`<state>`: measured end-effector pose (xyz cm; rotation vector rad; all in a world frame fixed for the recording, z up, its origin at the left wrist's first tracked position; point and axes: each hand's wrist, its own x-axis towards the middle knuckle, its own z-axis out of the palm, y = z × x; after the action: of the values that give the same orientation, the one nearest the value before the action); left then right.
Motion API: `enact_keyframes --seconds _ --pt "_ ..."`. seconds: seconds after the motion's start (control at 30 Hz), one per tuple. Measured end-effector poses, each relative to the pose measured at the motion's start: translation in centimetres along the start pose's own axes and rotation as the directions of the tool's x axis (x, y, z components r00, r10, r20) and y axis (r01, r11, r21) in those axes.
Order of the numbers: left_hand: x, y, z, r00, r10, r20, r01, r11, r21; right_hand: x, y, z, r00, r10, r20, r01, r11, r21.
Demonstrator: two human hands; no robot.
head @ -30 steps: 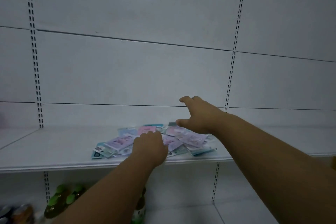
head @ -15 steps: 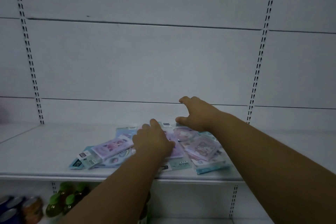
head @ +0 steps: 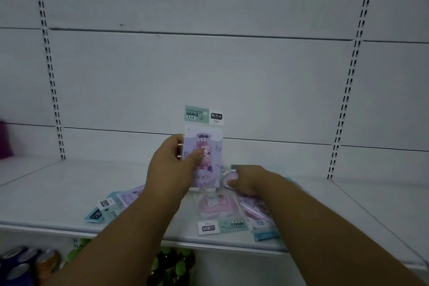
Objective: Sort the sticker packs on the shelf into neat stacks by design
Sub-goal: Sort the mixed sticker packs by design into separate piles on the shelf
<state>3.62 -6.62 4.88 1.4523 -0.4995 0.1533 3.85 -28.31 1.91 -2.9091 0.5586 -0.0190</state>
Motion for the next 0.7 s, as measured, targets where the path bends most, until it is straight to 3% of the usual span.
enact_keyframes --seconds 0.13,0.27,0.3,0.4,0.43,0.53,0.7 --pt "0.0 -0.4 -0.5 0.999 -0.040 0.011 0.040 0.998 -0.054 0.4 -0.5 -0.1 1.000 0.030 0.001 -0.030 0.999 -0.044" --pt "0.2 -0.9 -1.2 0.998 -0.059 0.020 0.060 0.996 -0.073 0.7 -1.6 -0.7 0.995 0.037 0.089 -0.045 0.994 0.097" --pt "0.3 -1.0 -1.4 0.997 -0.064 0.029 0.066 0.995 -0.076 0.7 -1.8 -0.9 0.996 0.049 0.071 -0.053 0.997 0.055" --pt "0.5 -1.2 -1.8 0.995 -0.075 0.060 0.081 0.992 -0.099 0.4 -2.0 -1.3 0.985 0.072 -0.159 -0.095 0.985 -0.145" --pt "0.6 -1.2 -2.0 0.995 -0.078 0.069 0.086 0.990 -0.108 0.3 -1.9 -1.4 0.973 0.070 -0.220 -0.095 0.990 -0.103" --pt "0.8 -1.1 -2.0 0.990 -0.103 0.092 0.117 0.981 -0.155 -0.7 -1.3 -1.7 0.947 0.099 -0.305 -0.022 0.969 0.247" --pt "0.3 -0.9 -0.4 0.984 -0.093 0.155 0.131 0.958 -0.256 -4.8 0.9 -3.2 0.789 0.352 -0.504 0.129 0.707 0.695"
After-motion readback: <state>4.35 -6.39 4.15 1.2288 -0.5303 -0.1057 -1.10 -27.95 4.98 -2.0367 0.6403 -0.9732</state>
